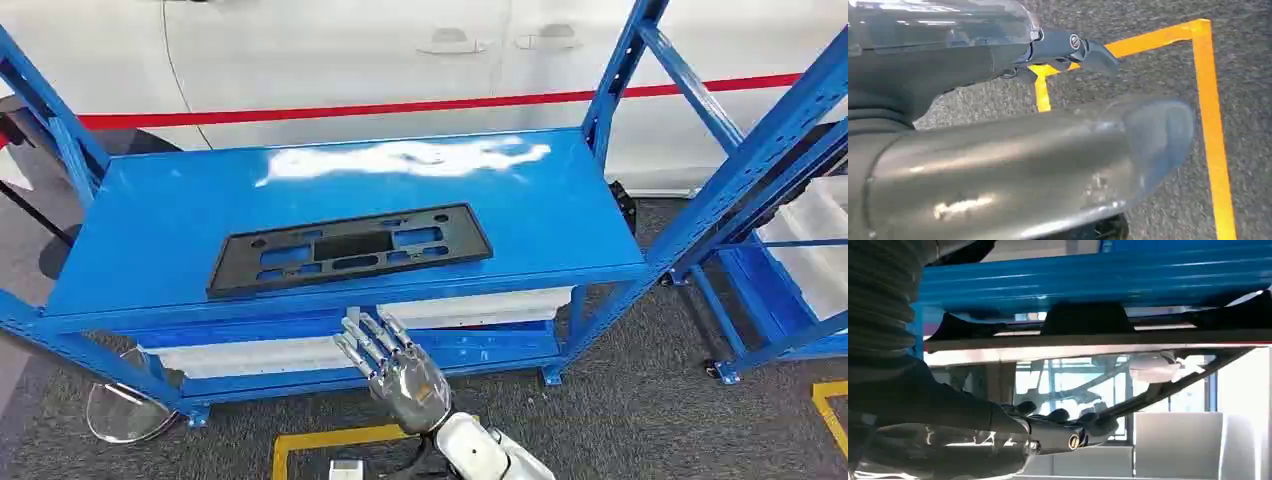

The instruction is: Take the parts from the cabinet and place them on the table.

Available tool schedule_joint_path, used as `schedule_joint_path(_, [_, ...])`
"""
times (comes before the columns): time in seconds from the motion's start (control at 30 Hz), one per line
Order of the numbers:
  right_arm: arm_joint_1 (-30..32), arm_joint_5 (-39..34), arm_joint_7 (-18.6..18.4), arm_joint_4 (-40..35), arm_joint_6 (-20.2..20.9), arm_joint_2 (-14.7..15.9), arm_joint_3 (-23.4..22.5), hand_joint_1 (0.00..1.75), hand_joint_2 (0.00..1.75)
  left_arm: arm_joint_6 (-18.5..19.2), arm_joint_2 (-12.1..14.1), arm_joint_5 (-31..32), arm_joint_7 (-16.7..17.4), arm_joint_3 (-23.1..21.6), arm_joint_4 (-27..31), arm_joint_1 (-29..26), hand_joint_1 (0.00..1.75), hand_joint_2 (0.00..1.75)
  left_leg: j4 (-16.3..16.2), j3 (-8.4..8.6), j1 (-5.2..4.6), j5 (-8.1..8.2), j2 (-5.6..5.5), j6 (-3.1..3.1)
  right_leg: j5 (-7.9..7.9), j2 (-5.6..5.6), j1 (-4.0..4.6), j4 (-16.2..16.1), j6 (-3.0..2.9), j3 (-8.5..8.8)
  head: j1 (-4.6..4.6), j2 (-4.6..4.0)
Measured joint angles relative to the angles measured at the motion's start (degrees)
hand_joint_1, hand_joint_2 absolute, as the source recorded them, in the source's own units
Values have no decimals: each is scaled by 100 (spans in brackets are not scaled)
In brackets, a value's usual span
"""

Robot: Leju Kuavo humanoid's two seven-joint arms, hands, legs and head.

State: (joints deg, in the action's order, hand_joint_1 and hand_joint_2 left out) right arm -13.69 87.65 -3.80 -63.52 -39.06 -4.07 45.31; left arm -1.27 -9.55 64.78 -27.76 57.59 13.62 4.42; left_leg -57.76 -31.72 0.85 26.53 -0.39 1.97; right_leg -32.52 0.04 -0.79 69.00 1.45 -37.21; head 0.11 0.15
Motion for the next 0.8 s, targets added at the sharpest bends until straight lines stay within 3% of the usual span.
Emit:
schedule_joint_path(0.03, [7, 0, 13, 17, 33, 0, -20, 0, 175, 0, 0, -2, 0, 0, 0, -3, 0, 0, -1, 13, -18, 27, 0, 21, -154, 0, 0, 415, 4, -269, -2, 0])
schedule_joint_path(0.07, [9, 0, 20, 33, 42, 0, -29, 0, 175, 2, 0, -2, 0, 0, 0, -9, 0, 0, -9, 33, -33, 52, -1, 26, -184, -1, 1, 650, 1, -459, -2, 0])
schedule_joint_path(0.1, [10, 0, 20, 46, 42, 0, -33, 0, 175, 0, 0, -2, 0, 0, 0, -13, 0, 0, -12, 72, -48, 86, -5, 29, -44, -1, 6, 609, -12, -517, -2, 0])
schedule_joint_path(0.13, [9, 0, 24, 52, 42, -4, -37, 0, 175, 2, 0, 0, 0, 0, 0, -14, 0, 0, -13, 127, -66, 125, -13, 24, 209, -1, 12, 320, -36, -435, 0, 0])
schedule_joint_path(0.2, [-1, 0, 26, 55, 57, -33, -70, 0, 175, 4, -11, 0, -4, 0, 0, -12, 0, 0, -8, 267, -94, 215, -21, 11, 853, -2, 68, -642, -155, -45, 9, 0])
schedule_joint_path(0.23, [-12, 0, 26, 59, 64, -37, -81, 0, 175, 9, -40, 0, -4, 0, -15, -21, 0, 0, 9, 270, -76, 257, -17, -2, 919, -9, 109, -906, -252, 73, 0, 0])
schedule_joint_path(0.27, [-32, 0, 24, 68, 79, -50, -85, 0, 175, 11, -50, 0, -20, 0, -28, 4, 0, 0, 10, 299, -79, 270, -19, -37, 741, -15, 146, -993, -280, 49, -72, 0])
schedule_joint_path(0.33, [-36, 0, 28, 72, 94, -70, -101, 0, 175, 7, -52, 2, -22, 2, -31, 4, 0, 0, -5, 337, -59, 248, -3, -130, 826, 19, 183, -1120, -329, 95, -22, 0])
schedule_joint_path(0.4, [-45, 0, 28, 79, 99, -103, -105, 0, 175, 11, -52, 2, -26, 2, -35, 4, 0, 0, -83, 322, -71, 235, 0, -174, 815, 27, 103, -1213, -362, 275, -31, 2])
schedule_joint_path(0.43, [-57, 0, 28, 83, 105, -116, -112, 0, 175, 11, -52, 2, -28, 2, -35, 6, 0, 0, -348, 244, -56, 207, 0, -201, 794, 17, 93, -1267, -381, 372, -36, 0])
schedule_joint_path(0.47, [-72, 0, 28, 83, 114, -140, -112, 0, 175, 9, -52, 2, -31, 0, -35, 18, 0, 0, -720, 34, -53, 247, 4, -222, 761, 9, 81, -1285, -418, 429, -85, 2])
schedule_joint_path(0.57, [-74, -2, 31, 101, 142, -160, -112, 0, 175, 11, -52, 17, -28, 0, -35, 6, 0, 0, -1664, -669, 3, 834, 6, -315, 612, 5, 62, -1283, -399, 567, -63, 0])
schedule_joint_path(0.6, [-67, -4, 33, 111, 140, -160, -112, 0, 175, 9, -52, 17, -26, 0, -35, -8, 0, 0, -1677, -766, 21, 847, 7, -335, 565, 15, 53, -1278, -382, 627, -74, 0])
schedule_joint_path(0.67, [-64, -7, 39, 125, 140, -164, -112, 0, 175, 7, -50, 20, -26, 0, -35, -16, 0, 0, -1043, -645, 59, 392, 11, -393, 439, 31, 22, -1261, -330, 790, -72, 0])
schedule_joint_path(0.7, [-64, -7, 39, 125, 140, -171, -112, 0, 175, 4, -48, 20, -26, 0, -35, -15, 0, 0, -568, -497, 72, 31, 18, -430, 371, 30, 7, -1250, -297, 870, -74, 2])
schedule_joint_path(0.73, [-63, -9, 42, 125, 140, -173, -112, 0, 175, -2, -48, 20, -26, 0, -37, -23, 0, 0, -124, -398, 89, -389, 38, -422, 297, 25, 6, -1237, -257, 904, -83, 0])
schedule_joint_path(0.77, [-62, -13, 42, 131, 142, -177, -112, 0, 175, -7, -48, 24, -22, 0, -39, -26, 0, 0, -94, -430, 41, -241, 50, -374, 250, 35, 18, -1185, -210, 950, -105, 0])
schedule_joint_path(0.8, [-70, -28, 41, 131, 142, -177, -120, 0, 175, -13, -48, 33, -22, 0, -39, -8, 0, 0, -112, -391, 24, -198, 48, -286, 216, 30, 21, -1208, -159, 921, -101, 0])
